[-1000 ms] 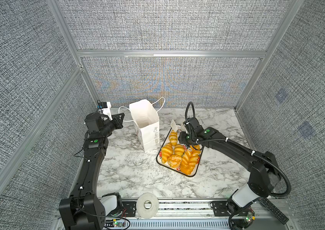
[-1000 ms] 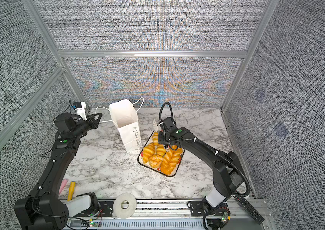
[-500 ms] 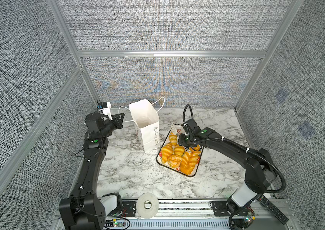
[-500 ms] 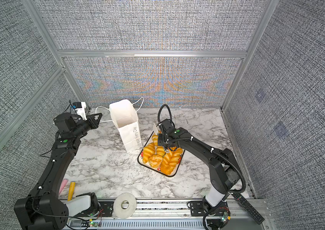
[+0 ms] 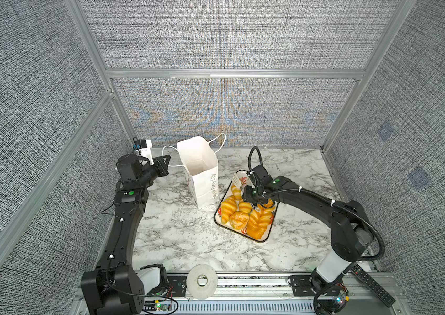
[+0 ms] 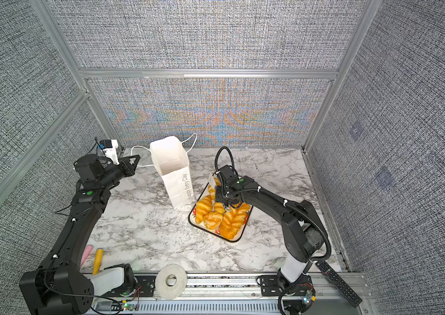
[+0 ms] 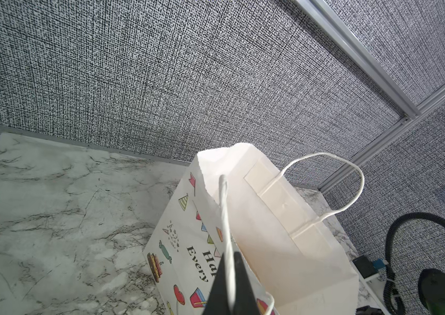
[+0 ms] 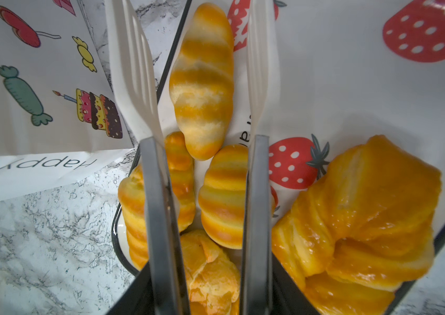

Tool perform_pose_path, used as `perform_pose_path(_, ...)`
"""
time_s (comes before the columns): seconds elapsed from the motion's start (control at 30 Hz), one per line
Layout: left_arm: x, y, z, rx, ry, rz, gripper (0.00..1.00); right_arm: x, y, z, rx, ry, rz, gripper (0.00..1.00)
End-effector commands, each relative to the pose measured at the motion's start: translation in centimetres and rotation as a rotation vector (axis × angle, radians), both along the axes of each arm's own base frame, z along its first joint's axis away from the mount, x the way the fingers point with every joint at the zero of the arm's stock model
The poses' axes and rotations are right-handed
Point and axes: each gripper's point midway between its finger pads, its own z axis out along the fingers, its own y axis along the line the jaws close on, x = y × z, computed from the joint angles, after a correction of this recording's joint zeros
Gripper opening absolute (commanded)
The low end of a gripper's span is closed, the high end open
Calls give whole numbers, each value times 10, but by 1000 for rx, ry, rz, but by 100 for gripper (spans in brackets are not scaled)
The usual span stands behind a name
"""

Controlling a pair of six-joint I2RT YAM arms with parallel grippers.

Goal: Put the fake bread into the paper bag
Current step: 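Lower the tongs with the right gripper onto a striped croissant on the tray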

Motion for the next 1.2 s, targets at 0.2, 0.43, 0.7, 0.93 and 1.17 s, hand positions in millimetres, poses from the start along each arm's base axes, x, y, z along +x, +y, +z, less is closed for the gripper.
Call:
perform_pose_path(0.2, 0, 0, 3, 5, -14, -6, 0, 1, 14, -8, 31, 10, 7, 50)
perform_pose_path(0.43, 0, 0, 2, 5, -12, -5, 0, -2, 21, -15, 29, 27, 20, 50)
perform_pose_path(0.7, 0, 0, 2, 5, -12, -5, 0, -4, 21, -24, 6, 42, 24, 50)
perform_pose_path(0.93, 0, 0, 3, 5, -15, -7, 0, -4, 14, -22, -35, 27, 13, 50)
perform_pose_path(1.17, 0, 0, 3, 5, -15, -6, 0, -5, 20, -22, -89, 23, 40, 50)
